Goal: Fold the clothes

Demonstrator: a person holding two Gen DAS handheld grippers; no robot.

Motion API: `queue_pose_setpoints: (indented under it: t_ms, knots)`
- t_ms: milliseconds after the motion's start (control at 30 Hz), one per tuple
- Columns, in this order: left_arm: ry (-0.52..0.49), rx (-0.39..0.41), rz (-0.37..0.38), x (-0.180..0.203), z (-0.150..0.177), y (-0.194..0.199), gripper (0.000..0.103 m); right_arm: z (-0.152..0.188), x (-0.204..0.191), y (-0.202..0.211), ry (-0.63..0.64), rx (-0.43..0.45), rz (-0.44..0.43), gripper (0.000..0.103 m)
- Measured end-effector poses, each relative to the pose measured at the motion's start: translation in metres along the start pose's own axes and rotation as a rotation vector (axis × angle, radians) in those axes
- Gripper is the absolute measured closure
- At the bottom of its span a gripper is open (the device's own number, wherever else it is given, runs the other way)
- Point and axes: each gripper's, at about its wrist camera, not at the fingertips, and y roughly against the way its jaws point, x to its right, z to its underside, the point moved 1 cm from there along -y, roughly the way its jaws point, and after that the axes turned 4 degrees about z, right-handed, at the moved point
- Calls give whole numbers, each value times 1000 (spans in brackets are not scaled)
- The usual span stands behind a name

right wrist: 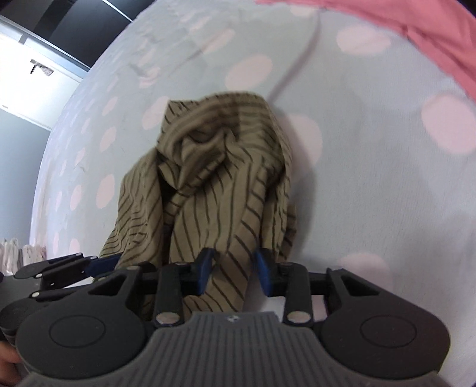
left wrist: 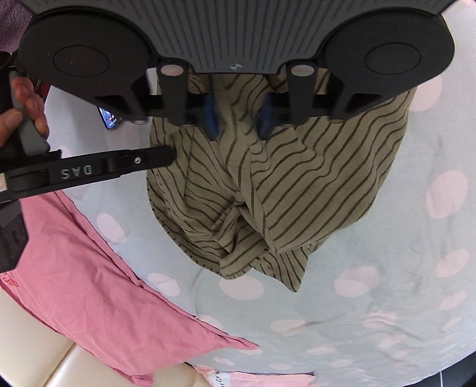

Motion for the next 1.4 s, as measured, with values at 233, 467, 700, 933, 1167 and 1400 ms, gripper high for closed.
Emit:
queue_pose_setpoints:
  t_ms: [233,467,700,933,1167,1400]
  knots:
    - [21,120,-62,-13,3,43,102,8,-7,14,94,33,45,100]
    - [119,340,-194,-54,14,154,103,15,-20,53,221,176,168,101]
    - [169,522,-354,-77,41,278,103,30,-52,115,374,389,259,101]
    - [160,709,-454,-70,74,399,103,38,-98,197,506,573,296,102]
    - [59,954,-540,-15,105,512,103,76,-197,332,743,944,321,102]
    - [-37,1216,-499,56,151,614,103,133,-249,482,752,1406,263,102]
